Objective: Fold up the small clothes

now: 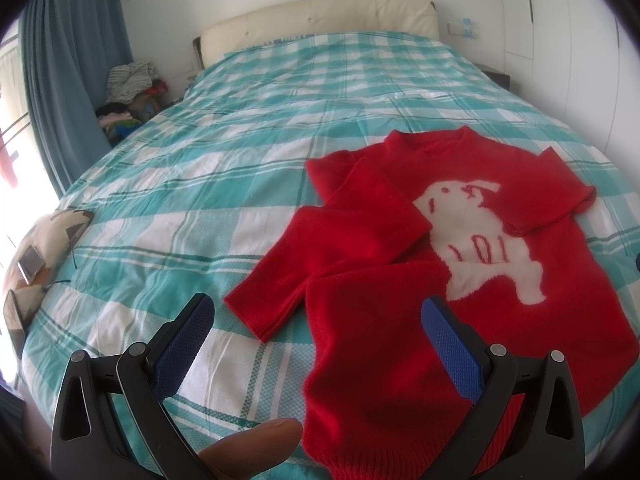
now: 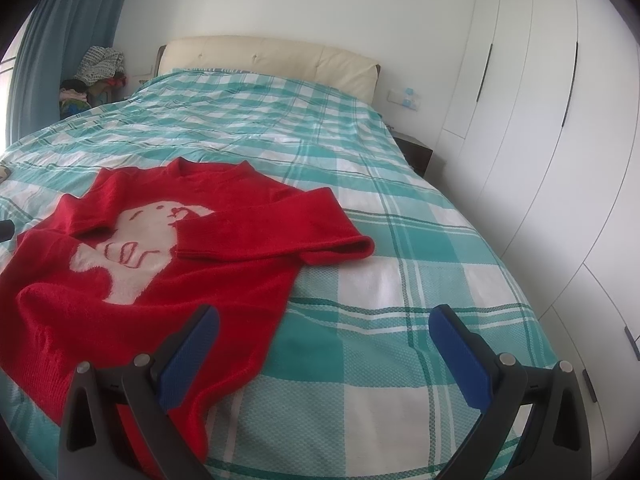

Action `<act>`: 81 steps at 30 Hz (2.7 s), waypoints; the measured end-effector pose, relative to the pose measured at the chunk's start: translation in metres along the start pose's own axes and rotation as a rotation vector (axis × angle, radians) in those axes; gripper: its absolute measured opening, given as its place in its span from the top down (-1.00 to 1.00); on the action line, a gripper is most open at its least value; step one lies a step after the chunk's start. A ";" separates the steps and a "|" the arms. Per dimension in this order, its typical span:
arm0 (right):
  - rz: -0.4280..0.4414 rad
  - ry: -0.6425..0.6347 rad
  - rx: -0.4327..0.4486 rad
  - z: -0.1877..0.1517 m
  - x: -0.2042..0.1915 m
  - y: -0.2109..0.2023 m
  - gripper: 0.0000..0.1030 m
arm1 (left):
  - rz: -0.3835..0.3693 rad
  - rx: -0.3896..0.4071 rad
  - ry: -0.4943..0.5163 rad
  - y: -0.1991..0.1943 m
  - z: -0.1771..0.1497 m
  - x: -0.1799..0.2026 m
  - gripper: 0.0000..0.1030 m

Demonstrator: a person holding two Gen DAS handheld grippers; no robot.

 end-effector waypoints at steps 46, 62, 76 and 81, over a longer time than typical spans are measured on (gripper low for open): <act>-0.269 0.028 -0.195 -0.020 0.046 0.027 -1.00 | 0.132 -0.158 -0.133 0.038 -0.009 -0.057 -1.00; -0.211 0.095 -0.127 -0.011 0.050 0.011 -1.00 | 0.132 -0.453 -0.136 0.094 -0.050 -0.052 -0.99; 0.364 -0.373 -0.214 0.056 -0.109 0.101 -0.99 | -0.025 -0.459 -0.256 0.098 -0.046 -0.082 -0.98; 0.347 -0.488 -0.297 0.061 -0.157 0.151 -0.73 | -0.055 -0.345 -0.334 0.075 -0.020 -0.106 -0.98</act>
Point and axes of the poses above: each gripper's, at about its wrist camera, not at the fingertips, and y roughly the way its jaws point, x to its right, z to its top, the point moved 3 cm from there along y, roughly the way its jaws point, and after that the axes turned 2 degrees about -x, right-handed, at the moved point
